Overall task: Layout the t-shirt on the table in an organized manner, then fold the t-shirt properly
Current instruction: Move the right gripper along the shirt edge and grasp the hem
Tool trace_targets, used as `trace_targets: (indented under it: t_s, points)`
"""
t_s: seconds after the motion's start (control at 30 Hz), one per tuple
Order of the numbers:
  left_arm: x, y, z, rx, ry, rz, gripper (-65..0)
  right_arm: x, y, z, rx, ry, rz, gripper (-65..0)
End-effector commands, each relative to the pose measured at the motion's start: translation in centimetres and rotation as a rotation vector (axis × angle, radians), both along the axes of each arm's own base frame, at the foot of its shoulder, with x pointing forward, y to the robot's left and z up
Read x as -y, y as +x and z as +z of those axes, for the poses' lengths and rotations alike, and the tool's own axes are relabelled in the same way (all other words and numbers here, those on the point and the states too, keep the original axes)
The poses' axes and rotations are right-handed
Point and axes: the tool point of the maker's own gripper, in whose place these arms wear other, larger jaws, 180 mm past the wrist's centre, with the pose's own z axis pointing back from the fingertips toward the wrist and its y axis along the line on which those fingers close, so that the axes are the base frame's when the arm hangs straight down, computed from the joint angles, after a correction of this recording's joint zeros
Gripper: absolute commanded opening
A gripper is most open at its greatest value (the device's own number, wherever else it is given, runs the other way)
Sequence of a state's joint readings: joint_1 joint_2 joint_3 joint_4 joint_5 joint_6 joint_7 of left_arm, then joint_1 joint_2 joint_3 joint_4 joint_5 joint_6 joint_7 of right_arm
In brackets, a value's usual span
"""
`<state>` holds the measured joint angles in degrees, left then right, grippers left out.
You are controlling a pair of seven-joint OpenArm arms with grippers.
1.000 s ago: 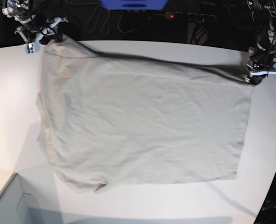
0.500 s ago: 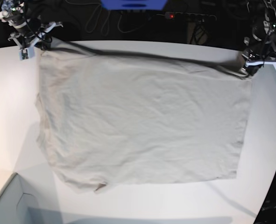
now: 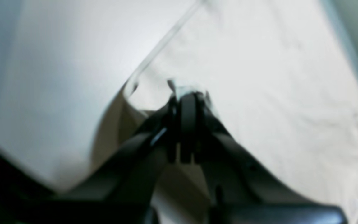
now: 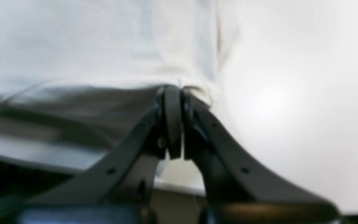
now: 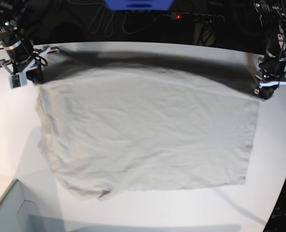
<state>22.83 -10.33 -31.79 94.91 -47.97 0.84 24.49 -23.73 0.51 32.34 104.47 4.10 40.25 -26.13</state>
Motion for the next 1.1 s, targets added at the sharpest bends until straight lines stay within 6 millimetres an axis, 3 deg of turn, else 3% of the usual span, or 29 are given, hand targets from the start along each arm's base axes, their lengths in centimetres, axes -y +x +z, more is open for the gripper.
trace_targets:
  t_s: [0.0, 0.4, 0.73, 1.07]
  points:
    - [-0.4, 0.5, 1.2, 0.037, 0.023, -0.002, -64.8, 0.3, 1.1, 1.4, 0.059, -0.006, 0.002, -65.0]
    - [-1.0, 2.1, -0.3, 0.031, -0.014, 0.028, -64.8, 0.7, 9.2, 2.6, 0.188, 0.075, -0.027, -65.0]
    - [-0.9, 4.4, 1.0, 0.085, -0.023, 0.027, -64.8, -0.6, 14.5, 1.6, 0.148, 0.011, 0.036, -65.0]
    - [-0.9, 6.9, 2.9, 0.149, -0.026, 0.025, -64.8, -0.6, 18.5, 4.7, 0.227, 0.010, 0.036, -65.0]
